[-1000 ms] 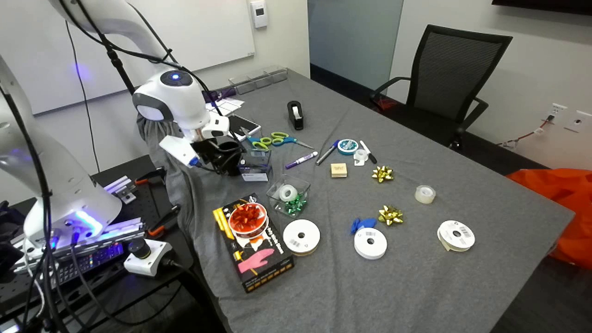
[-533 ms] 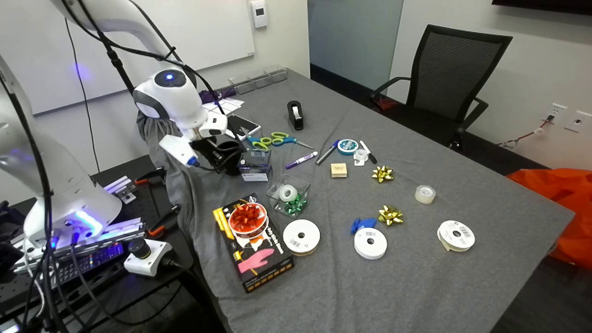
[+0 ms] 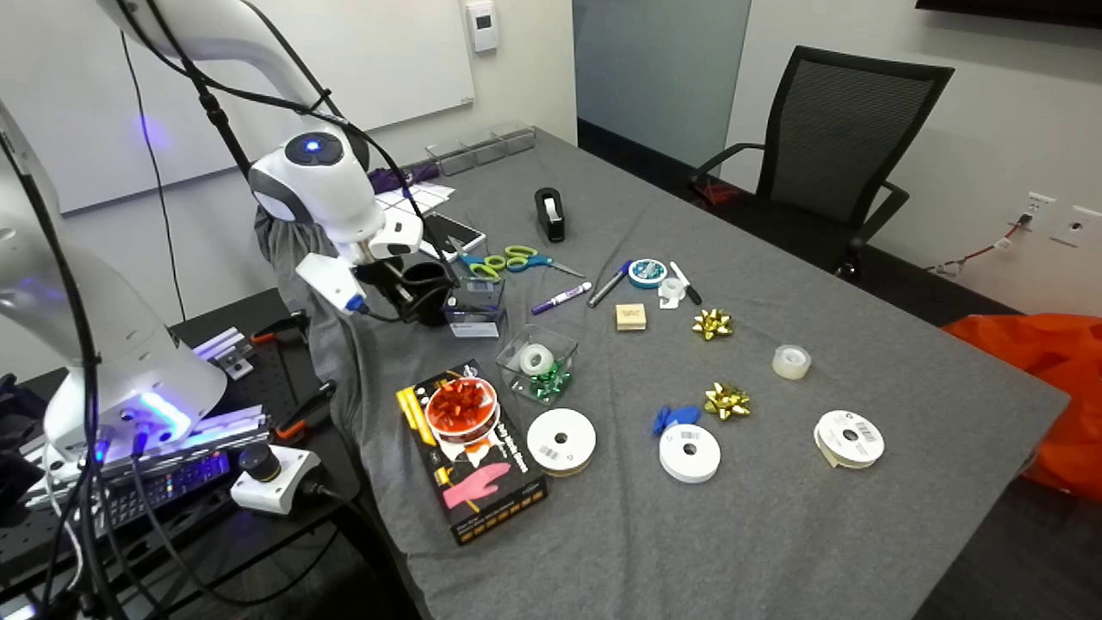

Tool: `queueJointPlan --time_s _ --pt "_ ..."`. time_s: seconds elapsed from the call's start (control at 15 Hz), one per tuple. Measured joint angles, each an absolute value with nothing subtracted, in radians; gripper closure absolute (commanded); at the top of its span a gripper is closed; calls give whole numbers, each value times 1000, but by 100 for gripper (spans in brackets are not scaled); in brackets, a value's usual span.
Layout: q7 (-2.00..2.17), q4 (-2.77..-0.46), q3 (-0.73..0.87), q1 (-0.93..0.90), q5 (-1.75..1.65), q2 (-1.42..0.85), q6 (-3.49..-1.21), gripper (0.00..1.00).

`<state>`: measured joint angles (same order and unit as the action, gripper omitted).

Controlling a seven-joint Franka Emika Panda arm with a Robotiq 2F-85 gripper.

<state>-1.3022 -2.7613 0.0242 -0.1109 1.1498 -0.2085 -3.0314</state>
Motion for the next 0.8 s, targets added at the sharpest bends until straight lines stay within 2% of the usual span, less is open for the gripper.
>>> queueJointPlan --time_s 0.33,0.8 --pt "-1254 -2755 26 -114 1134 -208 -3029 96" --pt "-936 -2705 46 -173 982 -211 -3030 96"
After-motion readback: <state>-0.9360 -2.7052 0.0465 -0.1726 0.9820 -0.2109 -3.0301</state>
